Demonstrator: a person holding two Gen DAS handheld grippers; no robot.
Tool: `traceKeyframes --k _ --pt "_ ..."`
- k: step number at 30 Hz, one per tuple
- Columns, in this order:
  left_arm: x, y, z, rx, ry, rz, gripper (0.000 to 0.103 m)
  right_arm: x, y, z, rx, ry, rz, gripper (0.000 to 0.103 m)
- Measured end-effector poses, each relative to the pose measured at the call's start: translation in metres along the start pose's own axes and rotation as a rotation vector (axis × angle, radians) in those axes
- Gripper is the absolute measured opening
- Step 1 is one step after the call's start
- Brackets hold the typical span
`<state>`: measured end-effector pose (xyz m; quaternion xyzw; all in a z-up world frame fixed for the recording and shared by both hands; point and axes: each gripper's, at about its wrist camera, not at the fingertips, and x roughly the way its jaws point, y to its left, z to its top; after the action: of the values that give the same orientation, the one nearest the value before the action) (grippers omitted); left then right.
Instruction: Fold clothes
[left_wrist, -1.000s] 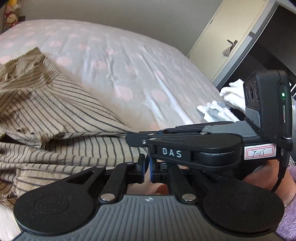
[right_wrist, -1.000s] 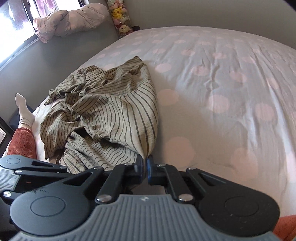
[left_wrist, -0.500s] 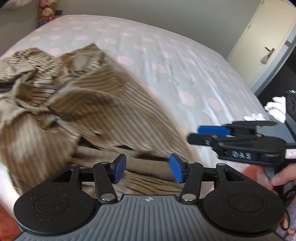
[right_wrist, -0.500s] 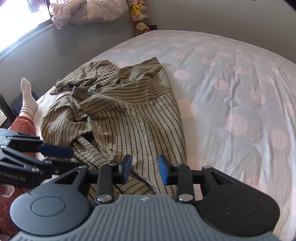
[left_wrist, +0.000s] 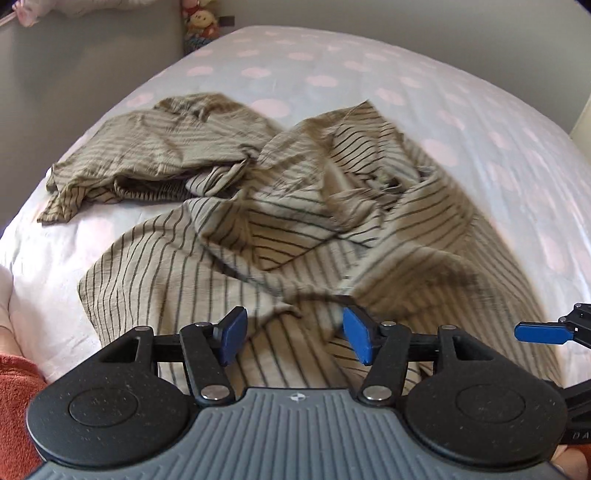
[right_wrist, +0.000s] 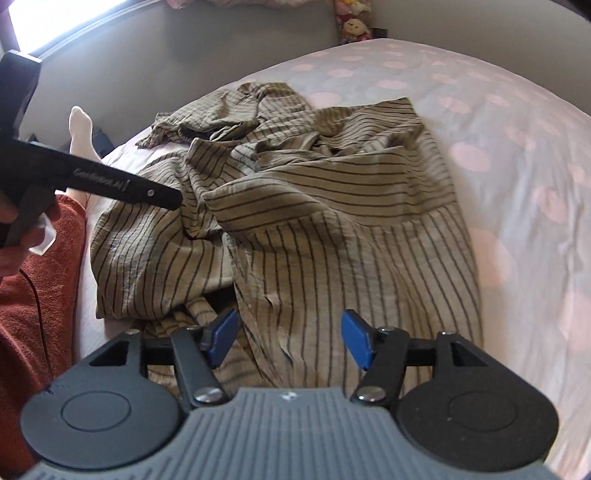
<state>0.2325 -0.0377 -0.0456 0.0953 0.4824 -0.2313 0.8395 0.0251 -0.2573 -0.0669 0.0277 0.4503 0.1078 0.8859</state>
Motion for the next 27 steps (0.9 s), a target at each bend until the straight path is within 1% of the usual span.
traceKeyframes --k 2,6,8,9,10,11,12,13,14,17,20,23,27 --pt "0.014 0.005 -0.001 -0.001 0.026 0.01 0.058 0.016 0.004 0.005 -0.02 0.019 0.005 0.069" --pt "0.035 0.012 -0.011 -0.021 0.056 0.032 0.058 0.049 0.012 0.015 -0.059 0.057 0.016 0.069" --pt "0.04 0.012 -0.015 -0.021 0.055 0.04 0.058 0.048 0.007 0.015 -0.05 0.047 -0.001 0.068" --pt "0.041 0.011 -0.017 -0.018 0.051 0.043 0.055 0.043 0.003 0.013 -0.039 0.035 -0.015 0.062" --pt "0.041 0.011 -0.018 -0.014 0.045 0.049 0.046 0.038 -0.002 0.012 -0.028 0.024 -0.03 0.054" --pt "0.04 0.01 -0.017 -0.012 0.036 0.056 0.032 0.033 -0.007 0.01 -0.018 0.013 -0.044 0.032" --pt "0.038 0.01 -0.016 -0.015 0.028 0.057 0.025 0.029 -0.011 0.009 -0.007 0.002 -0.058 0.01" --pt "0.035 0.01 -0.015 -0.022 0.021 0.055 0.015 0.024 -0.016 0.008 0.004 -0.01 -0.072 0.005" --pt "0.03 0.01 -0.013 -0.028 0.018 0.056 0.008 0.019 -0.02 0.006 0.014 -0.021 -0.086 0.005" --pt "0.013 0.008 -0.009 -0.027 -0.007 0.063 0.004 0.005 -0.034 0.002 0.046 -0.055 -0.128 0.004" --pt "-0.012 0.006 -0.008 -0.016 -0.042 0.086 0.004 -0.013 -0.05 -0.004 0.085 -0.092 -0.177 0.003" --pt "-0.037 0.007 -0.008 -0.019 -0.066 0.109 0.004 -0.057 -0.077 -0.019 0.156 -0.151 -0.275 0.003" --pt "-0.067 0.009 -0.01 -0.031 -0.099 0.133 0.003 -0.122 -0.115 -0.044 0.259 -0.243 -0.431 0.002"
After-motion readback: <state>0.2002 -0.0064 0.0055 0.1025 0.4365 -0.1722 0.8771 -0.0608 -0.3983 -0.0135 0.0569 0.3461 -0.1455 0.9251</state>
